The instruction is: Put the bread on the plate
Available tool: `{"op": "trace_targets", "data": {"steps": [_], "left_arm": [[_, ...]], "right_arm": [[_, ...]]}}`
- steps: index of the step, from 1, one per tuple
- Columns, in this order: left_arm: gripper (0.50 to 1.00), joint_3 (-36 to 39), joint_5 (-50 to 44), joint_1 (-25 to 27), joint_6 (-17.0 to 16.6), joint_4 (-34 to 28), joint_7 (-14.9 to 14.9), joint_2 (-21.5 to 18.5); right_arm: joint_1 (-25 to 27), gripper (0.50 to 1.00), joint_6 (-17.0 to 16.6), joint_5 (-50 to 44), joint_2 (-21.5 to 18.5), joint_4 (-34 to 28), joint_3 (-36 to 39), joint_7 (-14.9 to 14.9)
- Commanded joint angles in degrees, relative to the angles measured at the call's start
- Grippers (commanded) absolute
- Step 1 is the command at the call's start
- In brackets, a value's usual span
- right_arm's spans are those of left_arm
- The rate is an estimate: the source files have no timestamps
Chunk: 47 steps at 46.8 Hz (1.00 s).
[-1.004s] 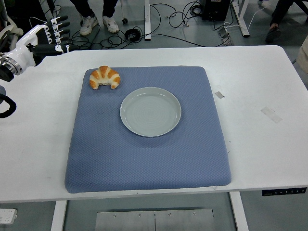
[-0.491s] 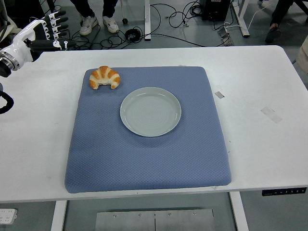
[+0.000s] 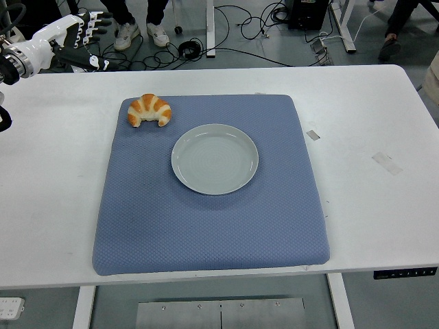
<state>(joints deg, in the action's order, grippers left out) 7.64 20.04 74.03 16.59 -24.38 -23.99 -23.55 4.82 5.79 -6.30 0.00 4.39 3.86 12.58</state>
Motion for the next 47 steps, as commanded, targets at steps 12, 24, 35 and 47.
{"op": "trace_targets", "data": {"steps": [12, 24, 35, 47], "left_arm": [[0.972, 10.55, 0.61, 4.37, -0.06, 0.04, -0.09, 2.01], [0.969, 11.08, 13.52, 5.25, -1.47, 0.04, -0.18, 3.24], [0.971, 11.08, 15.11, 4.64, -1.47, 0.04, -0.27, 3.51], [0.974, 10.82, 14.41, 3.40, -1.64, 2.49, -0.18, 5.00]], "right_arm": [[0.01, 1.000, 0.01, -0.03, 0.00, 0.00, 0.01, -0.01], [0.01, 1.000, 0.01, -0.03, 0.00, 0.00, 0.01, -0.01], [-0.08, 1.000, 0.01, -0.03, 0.00, 0.00, 0.01, -0.01], [0.01, 1.000, 0.01, -0.03, 0.00, 0.00, 0.01, -0.01]]}}
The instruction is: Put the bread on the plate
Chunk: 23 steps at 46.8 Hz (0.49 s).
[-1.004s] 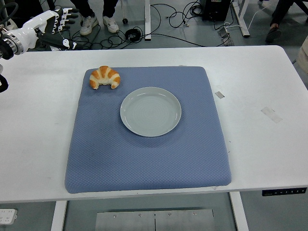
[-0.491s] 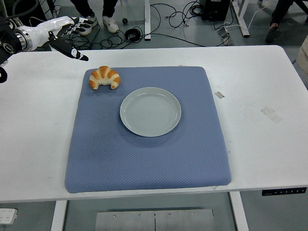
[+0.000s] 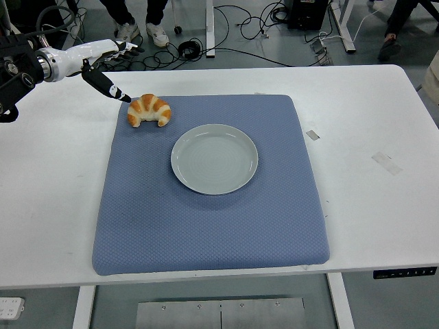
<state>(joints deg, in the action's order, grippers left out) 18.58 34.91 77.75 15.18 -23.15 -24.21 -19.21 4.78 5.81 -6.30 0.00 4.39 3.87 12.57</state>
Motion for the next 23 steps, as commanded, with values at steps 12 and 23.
{"op": "trace_targets", "data": {"steps": [12, 23], "left_arm": [[0.972, -0.38, -0.55, -3.48, -0.59, 10.14, 0.12, 6.46], [0.969, -0.56, -0.63, -5.23, -1.12, 10.50, 0.12, 8.31]], "right_arm": [[0.05, 1.000, -0.01, -0.02, 0.00, 0.00, 0.00, 0.00], [0.05, 1.000, -0.01, 0.06, 0.00, 0.00, 0.00, 0.00]]}}
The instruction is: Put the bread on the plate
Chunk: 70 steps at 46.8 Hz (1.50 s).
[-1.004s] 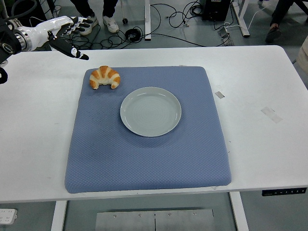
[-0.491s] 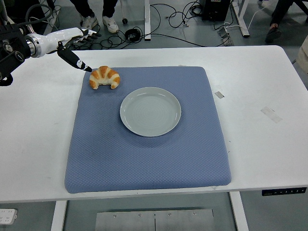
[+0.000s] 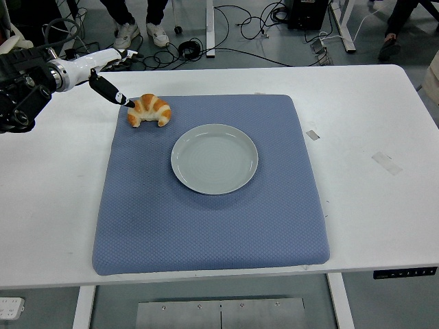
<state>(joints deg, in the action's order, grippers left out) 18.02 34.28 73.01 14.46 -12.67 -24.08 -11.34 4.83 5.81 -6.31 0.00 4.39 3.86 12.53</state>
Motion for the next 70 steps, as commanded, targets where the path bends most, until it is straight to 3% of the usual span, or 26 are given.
{"op": "trace_targets", "data": {"steps": [1, 19, 29, 70], "left_arm": [[0.969, 0.00, -0.01, -0.76, -0.57, 0.01, 0.00, 0.52], [0.934, 0.00, -0.01, -4.98, -4.53, 0.10, 0.08, 1.67], [0.878, 0.00, -0.01, -6.30, -4.88, 0.45, 0.08, 1.67], [0.871, -0.18, -2.29, -5.42, -6.20, 0.45, 0.00, 3.78]], "right_arm": [[0.00, 1.000, -0.01, -0.02, 0.00, 0.00, 0.00, -0.05], [0.00, 1.000, -0.01, 0.07, 0.00, 0.00, 0.00, -0.05], [0.00, 1.000, -0.01, -0.02, 0.00, 0.00, 0.00, -0.05], [-0.09, 1.000, -0.01, -0.02, 0.00, 0.00, 0.00, -0.05]]}}
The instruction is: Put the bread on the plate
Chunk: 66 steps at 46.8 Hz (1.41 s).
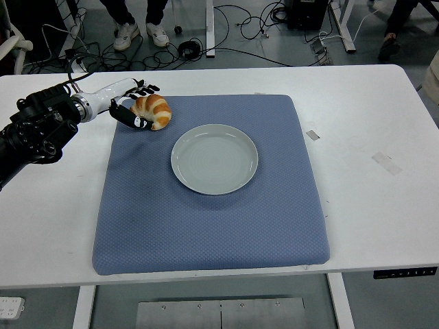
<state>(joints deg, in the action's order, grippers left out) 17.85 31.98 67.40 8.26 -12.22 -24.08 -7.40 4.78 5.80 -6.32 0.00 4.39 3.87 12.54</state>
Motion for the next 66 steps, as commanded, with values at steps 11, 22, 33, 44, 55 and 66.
{"op": "trace_targets", "data": {"steps": [11, 22, 33, 44, 55, 66], "left_arm": [[0.871, 0.00, 0.01, -0.16, 0.00, 0.88, 0.09, 0.02], [0.828, -0.27, -0.08, -0.43, 0.09, 0.88, 0.00, -0.16], [0.804, -0.36, -0.08, -0.60, 0.35, 0.80, 0.00, -0.16], [0.808, -0.36, -0.08, -0.78, 0.62, 0.80, 0.00, 0.19], [0.816, -0.36, -0.08, -1.83, 0.97, 0.45, -0.09, 0.81], [0.816, -0.27, -0.08, -1.39, 1.67, 0.36, -0.35, 0.63]], "right_arm": [[0.05, 1.000, 0.01, -0.01, 0.00, 0.00, 0.00, 0.03], [-0.04, 1.000, 0.01, -0.01, 0.00, 0.00, 0.00, -0.06], [0.05, 1.000, 0.01, -0.01, 0.00, 0.00, 0.00, -0.06], [-0.04, 1.000, 0.01, -0.01, 0.00, 0.00, 0.00, -0.06], [0.05, 1.000, 0.01, 0.08, 0.00, 0.00, 0.00, 0.03], [-0.04, 1.000, 0.01, -0.01, 0.00, 0.00, 0.00, 0.03]]}}
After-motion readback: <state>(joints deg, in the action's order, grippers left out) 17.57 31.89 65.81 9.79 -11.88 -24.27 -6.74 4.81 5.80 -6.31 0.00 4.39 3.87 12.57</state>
